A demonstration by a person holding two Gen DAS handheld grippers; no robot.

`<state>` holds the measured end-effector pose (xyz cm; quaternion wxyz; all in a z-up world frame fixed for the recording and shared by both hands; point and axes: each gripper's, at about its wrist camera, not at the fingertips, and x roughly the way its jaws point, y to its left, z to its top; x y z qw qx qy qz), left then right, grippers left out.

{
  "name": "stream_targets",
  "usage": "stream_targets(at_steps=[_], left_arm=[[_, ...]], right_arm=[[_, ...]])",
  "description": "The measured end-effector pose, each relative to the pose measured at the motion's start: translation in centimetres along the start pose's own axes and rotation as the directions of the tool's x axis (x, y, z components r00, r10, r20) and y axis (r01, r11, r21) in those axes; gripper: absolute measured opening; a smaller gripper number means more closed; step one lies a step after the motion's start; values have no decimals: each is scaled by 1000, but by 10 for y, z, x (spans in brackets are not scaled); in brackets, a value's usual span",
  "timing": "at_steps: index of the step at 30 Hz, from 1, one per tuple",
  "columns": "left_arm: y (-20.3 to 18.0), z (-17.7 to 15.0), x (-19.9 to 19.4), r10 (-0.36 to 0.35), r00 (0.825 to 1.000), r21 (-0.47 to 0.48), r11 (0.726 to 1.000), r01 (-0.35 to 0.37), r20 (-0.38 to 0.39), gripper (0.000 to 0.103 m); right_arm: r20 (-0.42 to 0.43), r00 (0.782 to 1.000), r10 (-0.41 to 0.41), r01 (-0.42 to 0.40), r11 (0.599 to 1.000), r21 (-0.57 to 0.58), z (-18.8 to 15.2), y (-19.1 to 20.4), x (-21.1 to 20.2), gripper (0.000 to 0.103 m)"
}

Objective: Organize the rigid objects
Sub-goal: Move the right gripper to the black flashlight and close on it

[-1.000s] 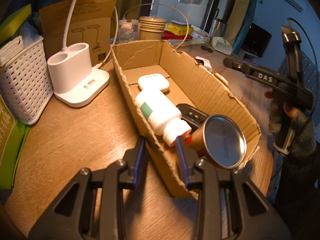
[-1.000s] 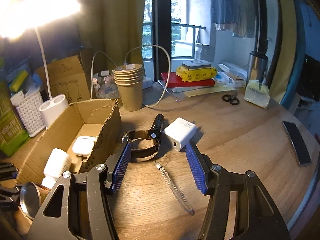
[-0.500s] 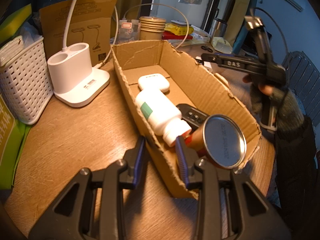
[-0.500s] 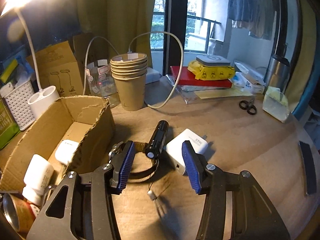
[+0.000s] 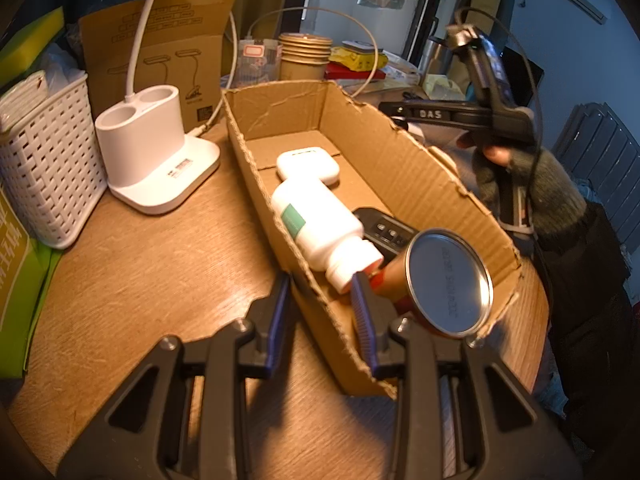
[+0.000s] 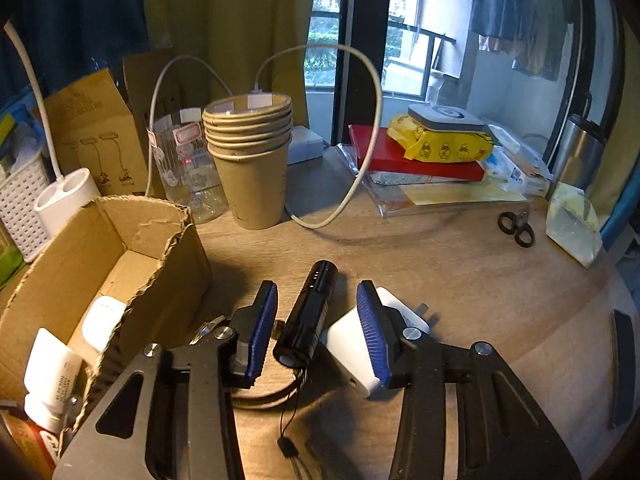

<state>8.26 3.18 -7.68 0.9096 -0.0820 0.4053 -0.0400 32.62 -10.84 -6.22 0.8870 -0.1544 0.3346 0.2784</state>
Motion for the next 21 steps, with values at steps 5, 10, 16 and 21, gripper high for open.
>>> stream_targets(at_steps=[5,10,16,21], left_arm=[[0,0,0,0,1000,0,1000,0,0,33],[0,0,0,0,1000,0,1000,0,0,33],[0,0,0,1,1000,0,1000,-1,0,33],[0,0,0,0,1000,-1,1000,0,0,33]], right_arm=[[-42,999,-7,7,1000,-15,2,3,17,44],[-59,998,-12,10,1000,-29,0,6,25,44],[-80,997,-21,18,999,-39,2,8,32,33],[-92,995,-22,18,999,-49,3,10,37,23]])
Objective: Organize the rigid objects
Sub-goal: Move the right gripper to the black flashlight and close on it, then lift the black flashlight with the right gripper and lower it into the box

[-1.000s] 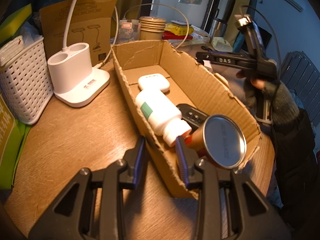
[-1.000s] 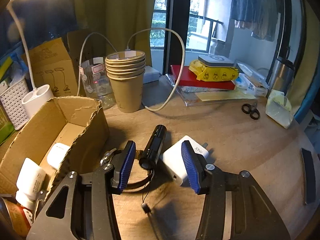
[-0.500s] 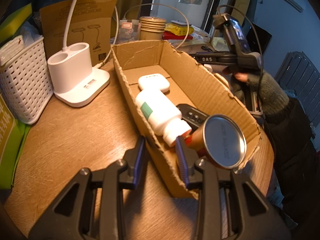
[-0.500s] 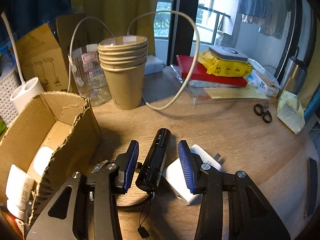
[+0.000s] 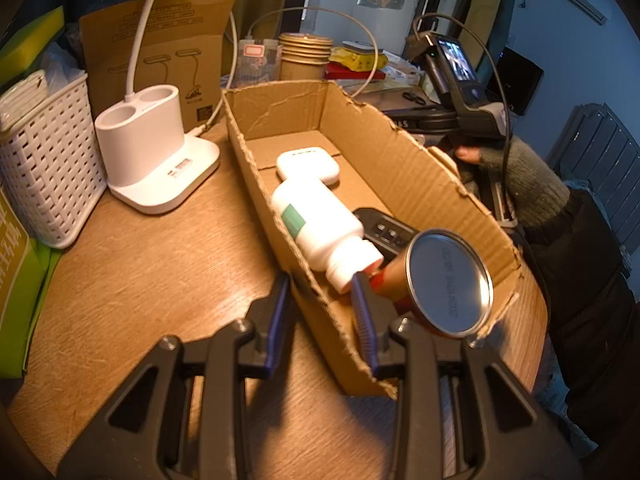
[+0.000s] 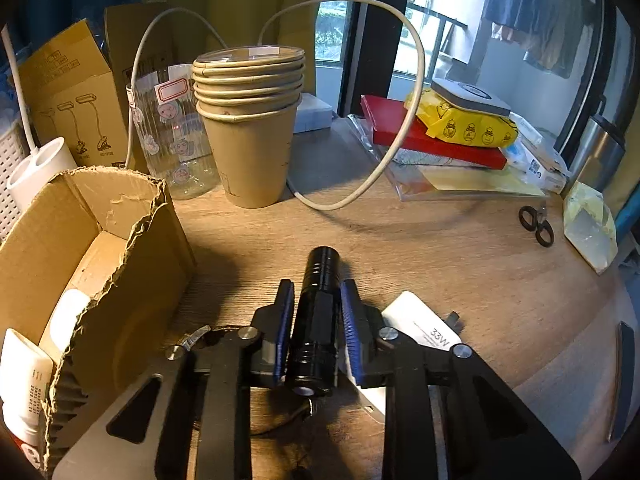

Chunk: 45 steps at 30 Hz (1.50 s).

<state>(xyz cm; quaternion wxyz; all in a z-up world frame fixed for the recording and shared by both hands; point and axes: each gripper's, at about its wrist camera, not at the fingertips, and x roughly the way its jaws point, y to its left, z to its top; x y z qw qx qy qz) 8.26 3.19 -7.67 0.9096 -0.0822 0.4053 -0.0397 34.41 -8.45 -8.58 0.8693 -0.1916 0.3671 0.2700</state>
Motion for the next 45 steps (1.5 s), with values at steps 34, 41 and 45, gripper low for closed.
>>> stream_targets(at_steps=[34,41,45], left_arm=[[0,0,0,0,1000,0,1000,0,0,34],[0,0,0,-1,1000,-1,1000,1,0,34],[0,0,0,-1,1000,-1,1000,1,0,34]], right_arm=[[337,937,92,-78,995,-55,1,54,-172,22],[374,909,184,-157,982,-101,3,87,-205,22],[377,886,269,-244,963,-115,6,104,-221,22]])
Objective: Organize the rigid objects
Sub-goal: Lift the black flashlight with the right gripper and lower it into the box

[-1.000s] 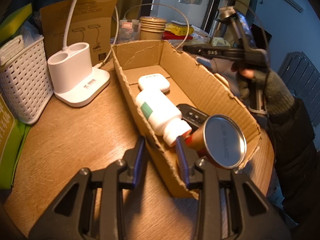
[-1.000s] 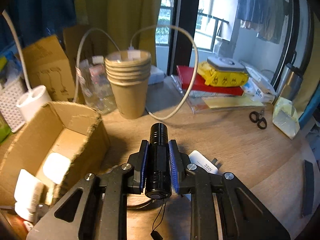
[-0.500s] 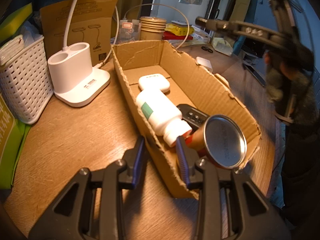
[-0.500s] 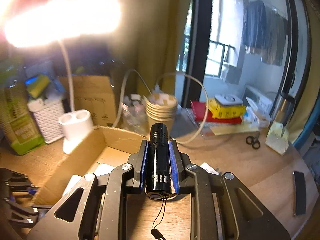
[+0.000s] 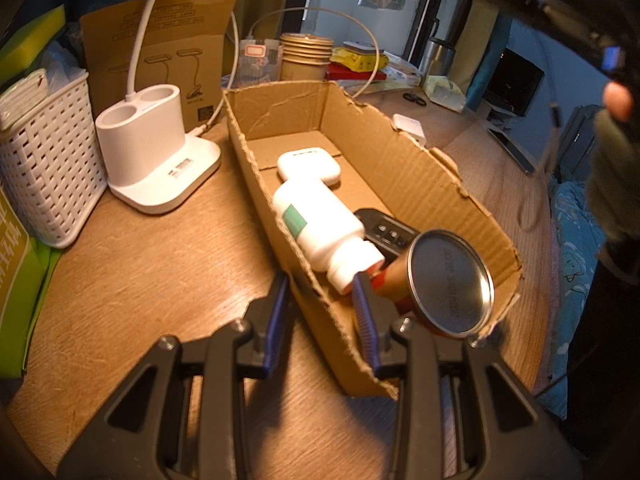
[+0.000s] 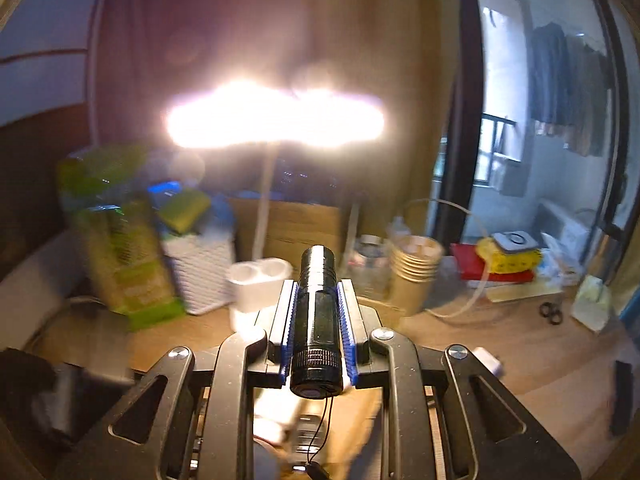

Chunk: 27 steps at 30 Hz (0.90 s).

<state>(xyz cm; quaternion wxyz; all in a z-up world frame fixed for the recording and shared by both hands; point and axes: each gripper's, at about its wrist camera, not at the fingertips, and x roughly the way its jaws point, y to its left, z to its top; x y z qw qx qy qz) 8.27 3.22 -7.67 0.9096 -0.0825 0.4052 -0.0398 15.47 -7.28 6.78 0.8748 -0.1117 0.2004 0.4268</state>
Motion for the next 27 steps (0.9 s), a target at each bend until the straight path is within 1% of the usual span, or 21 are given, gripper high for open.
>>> stream_targets(at_steps=[4,8,12,15,23,27], left_arm=[[0,0,0,0,1000,0,1000,0,0,35],[0,0,0,0,1000,0,1000,0,0,35],[0,0,0,0,1000,0,1000,0,0,35],[0,0,0,0,1000,0,1000,0,0,35],[0,0,0,0,1000,0,1000,0,0,35],[0,0,0,0,1000,0,1000,0,0,35]], right_arm=[[24,1000,18,-17,1000,-23,7,17,-4,22],[12,1000,-6,6,1000,-29,6,19,9,22],[-32,998,-47,46,999,-21,-7,10,31,22],[-80,996,-43,45,999,17,-20,-1,48,22],[-176,981,-84,91,995,32,-45,-20,79,22],[-197,976,-92,102,994,44,-54,-26,86,22]])
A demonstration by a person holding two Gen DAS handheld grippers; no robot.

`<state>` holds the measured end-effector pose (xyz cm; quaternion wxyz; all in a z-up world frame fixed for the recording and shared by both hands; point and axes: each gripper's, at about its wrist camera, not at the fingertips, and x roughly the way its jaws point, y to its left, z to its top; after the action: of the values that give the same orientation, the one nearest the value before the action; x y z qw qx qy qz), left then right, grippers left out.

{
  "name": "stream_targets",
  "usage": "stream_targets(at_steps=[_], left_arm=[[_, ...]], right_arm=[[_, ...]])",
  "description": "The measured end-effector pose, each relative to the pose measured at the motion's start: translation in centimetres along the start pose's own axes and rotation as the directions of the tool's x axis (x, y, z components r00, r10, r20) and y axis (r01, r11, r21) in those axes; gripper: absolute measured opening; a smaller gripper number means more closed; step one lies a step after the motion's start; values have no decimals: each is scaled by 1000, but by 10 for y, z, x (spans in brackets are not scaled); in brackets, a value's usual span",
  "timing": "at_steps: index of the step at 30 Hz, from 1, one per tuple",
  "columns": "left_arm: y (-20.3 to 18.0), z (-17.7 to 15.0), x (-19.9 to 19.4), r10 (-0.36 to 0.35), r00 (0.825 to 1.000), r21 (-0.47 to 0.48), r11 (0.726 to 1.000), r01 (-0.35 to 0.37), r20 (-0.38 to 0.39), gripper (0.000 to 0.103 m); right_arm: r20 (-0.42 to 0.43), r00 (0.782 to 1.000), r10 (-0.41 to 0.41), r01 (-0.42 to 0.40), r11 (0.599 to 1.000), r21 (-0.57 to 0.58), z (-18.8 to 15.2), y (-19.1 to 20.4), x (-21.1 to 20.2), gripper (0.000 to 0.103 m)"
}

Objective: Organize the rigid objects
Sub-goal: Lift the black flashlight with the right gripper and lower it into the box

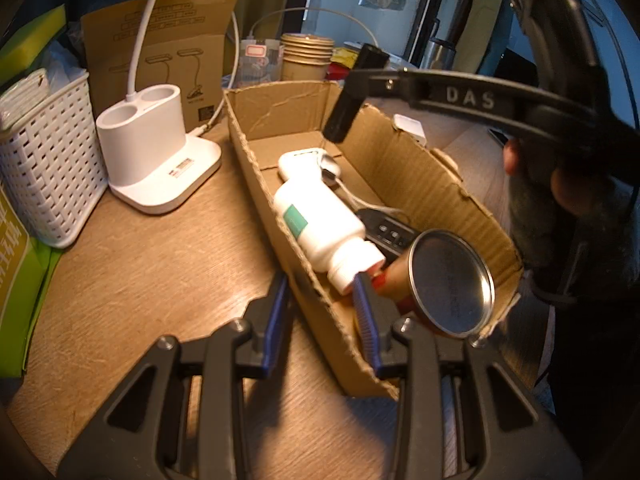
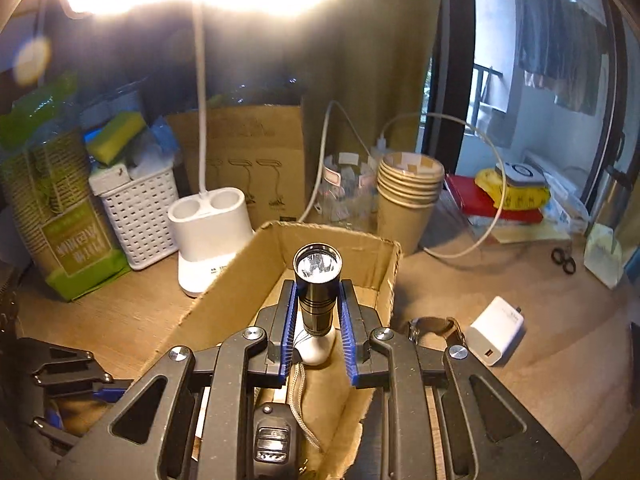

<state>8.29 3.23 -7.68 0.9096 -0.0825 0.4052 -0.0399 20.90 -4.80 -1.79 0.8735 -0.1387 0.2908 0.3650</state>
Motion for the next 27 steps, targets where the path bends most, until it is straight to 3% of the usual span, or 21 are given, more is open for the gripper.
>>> stream_targets(at_steps=[8,14,20,27], left_arm=[[0,0,0,0,1000,0,1000,0,0,35],[0,0,0,0,1000,0,1000,0,0,35],[0,0,0,0,1000,0,1000,0,0,35],[1,0,0,-1,1000,-1,1000,1,0,36]], right_arm=[[27,1000,8,-8,1000,5,-10,2,-27,22],[-5,1000,13,-13,1000,-5,-25,8,-37,22],[-64,998,1,-1,1000,-8,-44,8,-32,22],[-97,992,-76,67,994,-91,-44,12,-14,22]])
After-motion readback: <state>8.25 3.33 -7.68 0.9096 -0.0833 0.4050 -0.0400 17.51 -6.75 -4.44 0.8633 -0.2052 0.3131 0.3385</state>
